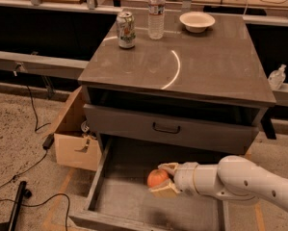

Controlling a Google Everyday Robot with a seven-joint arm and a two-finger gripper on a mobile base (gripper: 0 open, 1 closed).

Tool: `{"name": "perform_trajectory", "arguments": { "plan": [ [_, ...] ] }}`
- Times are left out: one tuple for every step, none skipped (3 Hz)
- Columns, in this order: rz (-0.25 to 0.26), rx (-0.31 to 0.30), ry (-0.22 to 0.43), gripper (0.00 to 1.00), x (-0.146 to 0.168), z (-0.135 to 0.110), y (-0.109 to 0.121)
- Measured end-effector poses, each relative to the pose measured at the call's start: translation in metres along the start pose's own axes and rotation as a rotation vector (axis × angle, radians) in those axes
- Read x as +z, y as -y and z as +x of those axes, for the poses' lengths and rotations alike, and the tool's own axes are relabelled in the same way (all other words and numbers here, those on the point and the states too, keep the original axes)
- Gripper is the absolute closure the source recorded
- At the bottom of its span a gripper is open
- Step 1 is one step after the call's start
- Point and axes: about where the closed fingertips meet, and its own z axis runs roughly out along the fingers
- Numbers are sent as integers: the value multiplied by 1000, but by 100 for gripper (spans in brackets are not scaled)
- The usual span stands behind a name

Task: Place orange into middle drawer

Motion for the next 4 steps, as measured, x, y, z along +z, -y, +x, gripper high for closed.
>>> {"name": "perform_trajectory", "arguments": {
  "plan": [
    [31,12,11,100,13,22,9],
    [93,4,32,100,30,49,24],
    [126,-15,47,100,49,70,37],
    [141,-30,53,75,78,87,43]
  ]
}}
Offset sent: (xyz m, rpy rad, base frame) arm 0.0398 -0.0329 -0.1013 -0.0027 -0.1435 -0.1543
